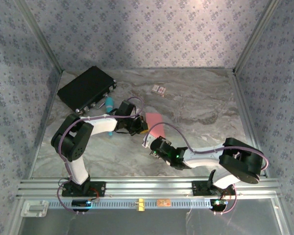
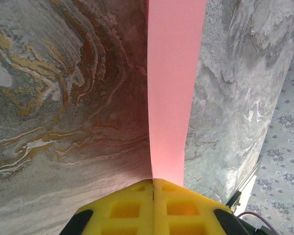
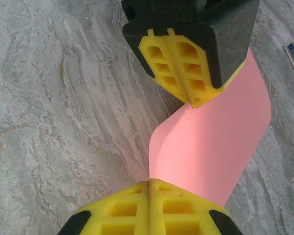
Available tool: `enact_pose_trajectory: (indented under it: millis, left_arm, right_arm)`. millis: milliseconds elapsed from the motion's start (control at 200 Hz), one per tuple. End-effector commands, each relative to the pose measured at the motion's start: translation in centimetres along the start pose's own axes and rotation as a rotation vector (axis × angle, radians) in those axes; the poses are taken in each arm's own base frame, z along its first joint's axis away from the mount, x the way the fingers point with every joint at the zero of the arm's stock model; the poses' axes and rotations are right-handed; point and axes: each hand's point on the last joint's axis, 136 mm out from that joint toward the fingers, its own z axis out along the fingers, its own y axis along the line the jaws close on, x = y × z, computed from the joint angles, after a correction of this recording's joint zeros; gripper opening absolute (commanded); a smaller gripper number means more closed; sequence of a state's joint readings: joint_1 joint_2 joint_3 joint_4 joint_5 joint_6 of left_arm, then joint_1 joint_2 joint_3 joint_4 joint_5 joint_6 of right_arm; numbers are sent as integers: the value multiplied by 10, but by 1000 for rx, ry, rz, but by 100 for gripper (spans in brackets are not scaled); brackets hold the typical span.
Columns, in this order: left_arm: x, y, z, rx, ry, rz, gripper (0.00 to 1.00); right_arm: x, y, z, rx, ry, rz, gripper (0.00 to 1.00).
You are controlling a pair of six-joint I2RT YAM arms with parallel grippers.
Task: Fold a paper plane with a square sheet of paper (pick it up from the middle)
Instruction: Third fold the triangle at the center of the table.
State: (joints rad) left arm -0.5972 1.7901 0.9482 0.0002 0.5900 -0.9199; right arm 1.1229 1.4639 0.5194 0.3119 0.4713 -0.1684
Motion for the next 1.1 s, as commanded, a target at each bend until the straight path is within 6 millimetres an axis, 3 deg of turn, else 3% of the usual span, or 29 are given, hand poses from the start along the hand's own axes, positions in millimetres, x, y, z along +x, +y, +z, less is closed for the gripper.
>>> enact_pose_trajectory:
  millis: [0,135,260,430,645,894,1094]
  left_arm:
    - [-7,-7,-5,-1,-15,9,14]
    - [-11,-6,-20,-55,-74,52,40]
    - [-16,0,-35,-145,-111,84,52]
    - [-19,-7,-43,-145,-127,114,54]
    - [-24,-18,-47,-142,-131,150,54]
    - [-29,-33,-42,-100,-106,184,47]
    - [-30,-47,-35,-51,-68,215,40]
  right_arm:
    - [-3,-2,-4,-20,-17,63,1]
    - [-8,-5,-6,-83,-31,175,1]
    - [-12,-7,-6,-180,-33,303,1]
    - [-8,-14,-4,-329,23,541,1]
    - [-11,-13,-7,-487,25,717,1]
    - [-22,1,-16,-665,25,802,1]
    - [-23,9,-18,-708,32,797,1]
